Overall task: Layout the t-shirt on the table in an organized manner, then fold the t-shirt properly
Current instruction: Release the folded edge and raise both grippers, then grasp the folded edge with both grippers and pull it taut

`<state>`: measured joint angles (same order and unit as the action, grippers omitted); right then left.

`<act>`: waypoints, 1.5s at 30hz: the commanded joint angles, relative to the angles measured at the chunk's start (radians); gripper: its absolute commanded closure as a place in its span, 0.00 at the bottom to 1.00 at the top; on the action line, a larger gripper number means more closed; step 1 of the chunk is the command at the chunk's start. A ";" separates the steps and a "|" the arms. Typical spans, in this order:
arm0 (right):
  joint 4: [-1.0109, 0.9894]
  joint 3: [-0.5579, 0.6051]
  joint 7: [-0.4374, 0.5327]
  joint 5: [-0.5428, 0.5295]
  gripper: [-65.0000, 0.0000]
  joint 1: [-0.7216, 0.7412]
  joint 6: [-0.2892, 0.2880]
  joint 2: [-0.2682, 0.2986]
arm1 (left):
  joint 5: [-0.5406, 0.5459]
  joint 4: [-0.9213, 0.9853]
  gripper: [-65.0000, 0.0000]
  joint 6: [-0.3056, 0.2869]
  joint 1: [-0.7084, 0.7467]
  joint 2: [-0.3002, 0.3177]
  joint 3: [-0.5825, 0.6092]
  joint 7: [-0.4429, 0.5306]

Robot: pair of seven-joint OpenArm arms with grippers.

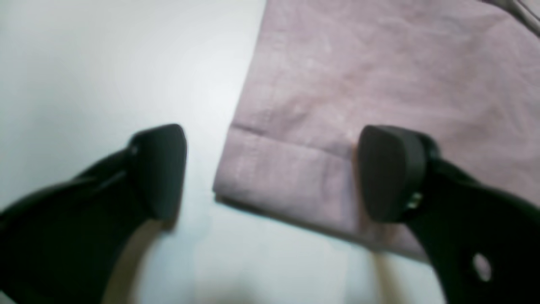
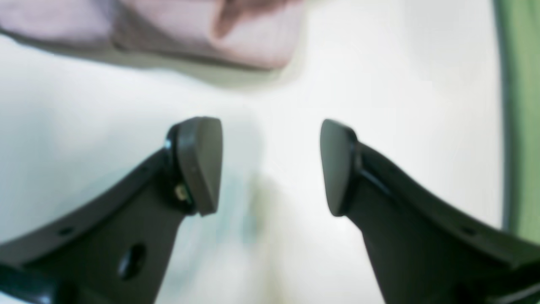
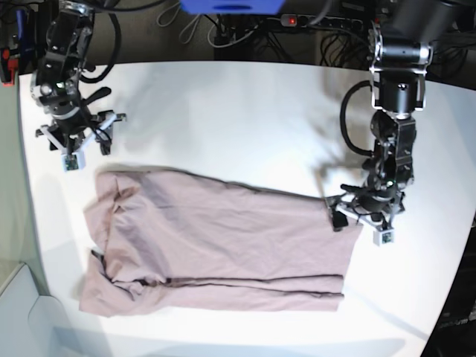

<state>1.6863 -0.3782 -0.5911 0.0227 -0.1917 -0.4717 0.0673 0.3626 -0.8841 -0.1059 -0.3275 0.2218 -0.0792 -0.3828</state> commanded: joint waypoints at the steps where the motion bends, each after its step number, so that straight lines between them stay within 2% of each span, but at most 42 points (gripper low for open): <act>1: 0.005 0.002 0.032 -0.008 0.46 0.030 0.006 0.015 | 0.020 0.006 0.22 -0.008 -0.005 -0.002 0.003 -0.077; 5: -0.062 0.008 0.081 -0.008 0.46 0.070 0.006 0.018 | 0.022 -0.002 0.68 -0.008 -0.006 -0.002 -0.004 -0.086; 8: -0.131 0.008 0.125 -0.005 0.45 0.114 0.006 0.019 | 0.022 -0.007 0.87 -0.008 -0.002 0.003 -0.004 -0.084; 11: -0.202 0.008 0.152 -0.005 0.45 0.151 0.006 0.030 | 0.022 -0.007 1.00 -0.008 0.000 0.008 -0.006 -0.086; 15: -0.305 0.054 0.182 -0.005 0.45 0.200 0.006 0.056 | 0.023 -0.008 1.00 -0.008 0.003 0.009 -0.021 -0.092; 19: -0.364 0.118 0.253 -0.005 0.46 0.225 0.006 0.101 | 0.023 -0.091 1.00 -0.008 0.021 0.001 -0.129 -0.195; 23: -0.430 0.152 0.270 -0.005 0.49 0.277 0.006 0.113 | 0.023 -0.177 1.00 -0.008 0.021 0.001 -0.166 -0.261; 25: -0.464 0.155 0.270 -0.005 0.61 0.295 0.006 0.124 | 0.023 -0.215 1.00 -0.008 0.021 0.001 -0.167 -0.285; 27: -0.460 0.152 0.270 -0.005 0.82 0.297 0.006 0.121 | 0.023 -0.255 1.00 -0.008 0.024 0.004 -0.169 -0.311; 28: -0.437 0.150 0.268 -0.005 0.95 0.288 0.006 0.119 | 0.023 -0.283 1.00 -0.008 0.038 0.006 -0.169 -0.327; 29: -0.397 0.150 0.265 -0.005 1.00 0.281 0.006 0.118 | 0.023 -0.318 1.00 -0.008 0.047 0.006 -0.169 -0.344; 31: -0.286 0.150 0.254 -0.005 1.00 0.223 0.006 0.118 | 0.023 -0.392 1.00 -0.008 0.058 0.006 -0.169 -0.377; 36: 0.154 0.152 0.217 -0.007 1.00 0.024 0.001 0.125 | 0.023 -0.705 1.00 -0.008 0.140 0.009 -0.169 -0.537; 37: 0.225 0.150 0.217 -0.007 1.00 -0.010 -0.020 0.125 | 0.023 -0.765 1.00 -0.008 0.155 0.009 -0.169 -0.562; 39: 0.337 0.150 0.213 -0.007 1.00 -0.064 -0.111 0.125 | 0.022 -0.890 1.00 -0.008 0.190 0.009 -0.169 -0.608; 41: 0.351 0.149 0.219 -0.007 1.00 -0.078 -0.177 0.125 | 0.022 -0.955 1.00 -0.008 0.209 0.009 -0.169 -0.620; 43: 0.335 0.149 0.213 -0.004 1.00 -0.061 -0.215 0.125 | 0.013 -0.943 1.00 -0.008 0.209 0.009 -0.169 -0.617; 45: 0.283 0.149 0.210 -0.004 1.00 -0.021 -0.224 0.125 | 0.011 -0.869 1.00 -0.008 0.186 0.009 -0.169 -0.617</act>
<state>1.9495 -0.2260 -0.4088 0.0334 -0.2241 -0.7017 0.1829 0.3683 -1.7332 -0.1165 -0.1223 0.2218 -0.2455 -1.0161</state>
